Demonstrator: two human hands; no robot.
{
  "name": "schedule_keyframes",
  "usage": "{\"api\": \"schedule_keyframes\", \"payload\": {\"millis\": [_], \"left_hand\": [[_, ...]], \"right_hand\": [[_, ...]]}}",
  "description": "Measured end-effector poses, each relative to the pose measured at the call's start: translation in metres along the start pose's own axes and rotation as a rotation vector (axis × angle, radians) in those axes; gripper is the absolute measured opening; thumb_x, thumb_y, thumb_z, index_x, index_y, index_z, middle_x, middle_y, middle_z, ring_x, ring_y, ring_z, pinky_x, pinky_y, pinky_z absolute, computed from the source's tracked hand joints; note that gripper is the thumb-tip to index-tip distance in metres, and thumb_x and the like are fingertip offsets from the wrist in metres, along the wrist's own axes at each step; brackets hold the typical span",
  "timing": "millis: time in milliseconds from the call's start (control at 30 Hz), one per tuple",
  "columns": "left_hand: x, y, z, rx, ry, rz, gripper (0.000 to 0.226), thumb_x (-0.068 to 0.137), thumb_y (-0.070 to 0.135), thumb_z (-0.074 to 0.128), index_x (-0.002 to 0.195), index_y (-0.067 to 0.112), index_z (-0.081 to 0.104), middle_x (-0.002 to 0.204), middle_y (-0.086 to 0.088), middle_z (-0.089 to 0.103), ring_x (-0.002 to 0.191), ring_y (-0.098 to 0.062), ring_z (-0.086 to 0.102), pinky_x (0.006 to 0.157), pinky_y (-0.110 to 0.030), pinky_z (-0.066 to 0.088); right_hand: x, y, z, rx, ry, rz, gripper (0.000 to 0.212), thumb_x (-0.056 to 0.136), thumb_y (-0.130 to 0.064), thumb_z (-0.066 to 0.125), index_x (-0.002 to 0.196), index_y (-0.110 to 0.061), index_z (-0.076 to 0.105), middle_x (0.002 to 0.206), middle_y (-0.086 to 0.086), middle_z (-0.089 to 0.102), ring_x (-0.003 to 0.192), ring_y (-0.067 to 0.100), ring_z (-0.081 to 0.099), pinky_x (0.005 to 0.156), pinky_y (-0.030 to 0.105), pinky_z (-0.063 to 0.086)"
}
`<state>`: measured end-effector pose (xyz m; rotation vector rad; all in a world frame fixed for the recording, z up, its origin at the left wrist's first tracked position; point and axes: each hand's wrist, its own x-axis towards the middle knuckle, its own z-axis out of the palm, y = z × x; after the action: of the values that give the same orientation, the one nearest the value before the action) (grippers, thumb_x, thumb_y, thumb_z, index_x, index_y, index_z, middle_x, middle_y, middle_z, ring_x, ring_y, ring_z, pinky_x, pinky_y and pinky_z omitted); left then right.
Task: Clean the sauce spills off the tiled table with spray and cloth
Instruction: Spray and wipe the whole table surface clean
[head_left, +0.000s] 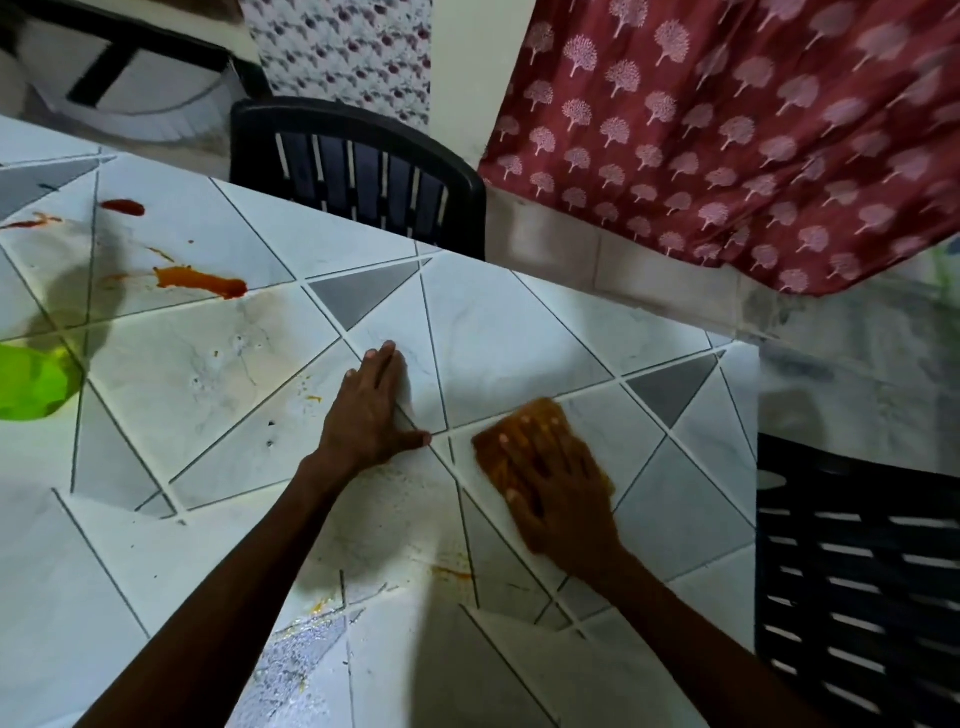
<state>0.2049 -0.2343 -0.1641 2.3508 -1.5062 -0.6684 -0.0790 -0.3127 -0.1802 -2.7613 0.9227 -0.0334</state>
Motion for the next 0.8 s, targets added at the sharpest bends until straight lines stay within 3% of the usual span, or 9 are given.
{"api": "schedule_keyframes", "payload": {"millis": [100,200,300,367,600,800], "left_hand": [[0.001,0.000,0.001,-0.018,-0.001,-0.009,0.121,0.069,0.049,0.084,0.156,0.004,0.013,0.165,-0.010,0.005,0.152,-0.030,0.006,0.121,-0.044,0.008],[0.005,0.003,0.002,-0.024,-0.011,-0.038,0.123,0.067,0.045,0.087,0.156,0.003,0.013,0.165,-0.012,0.005,0.152,-0.032,0.005,0.121,-0.045,0.008],[0.009,0.007,-0.001,0.016,-0.035,-0.042,0.127,0.063,0.045,0.089,0.155,0.001,0.014,0.163,-0.017,0.009,0.146,-0.041,0.017,0.120,-0.049,0.019],[0.008,0.010,-0.005,0.034,-0.047,-0.044,0.128,0.062,0.046,0.090,0.155,0.002,0.014,0.162,-0.018,0.011,0.142,-0.042,0.023,0.117,-0.048,0.026],[0.007,0.014,-0.009,0.025,-0.052,-0.042,0.128,0.060,0.044,0.092,0.155,0.003,0.017,0.159,-0.019,0.016,0.135,-0.045,0.031,0.112,-0.048,0.033],[0.017,0.015,-0.006,0.030,-0.096,-0.130,0.136,0.050,0.045,0.095,0.153,0.008,0.014,0.152,-0.015,0.021,0.127,-0.045,0.040,0.101,-0.053,0.046]], "right_hand": [[0.029,0.016,0.002,-0.003,0.026,0.062,0.066,0.095,-0.049,0.047,0.156,-0.037,0.028,0.167,0.002,0.019,0.154,0.032,0.014,0.120,0.055,0.020],[0.112,0.008,0.001,-0.046,0.099,0.202,0.066,0.095,-0.051,0.041,0.157,-0.034,0.028,0.165,0.005,0.025,0.152,0.037,0.019,0.120,0.056,0.019],[0.166,-0.003,-0.004,-0.070,0.059,0.242,0.071,0.093,-0.055,0.034,0.159,-0.034,0.020,0.167,0.005,0.019,0.153,0.036,0.014,0.121,0.059,0.015],[0.155,-0.006,-0.002,-0.065,0.086,0.231,0.069,0.095,-0.054,0.035,0.159,-0.034,0.020,0.168,0.004,0.018,0.153,0.035,0.014,0.121,0.058,0.017],[-0.011,0.006,0.003,-0.017,0.058,0.093,0.071,0.090,-0.045,0.050,0.157,-0.034,0.029,0.167,0.004,0.020,0.154,0.033,0.015,0.119,0.057,0.021],[0.091,0.024,-0.001,-0.056,0.091,0.201,0.065,0.095,-0.049,0.041,0.157,-0.035,0.028,0.165,0.004,0.025,0.152,0.036,0.019,0.120,0.057,0.018]]}}
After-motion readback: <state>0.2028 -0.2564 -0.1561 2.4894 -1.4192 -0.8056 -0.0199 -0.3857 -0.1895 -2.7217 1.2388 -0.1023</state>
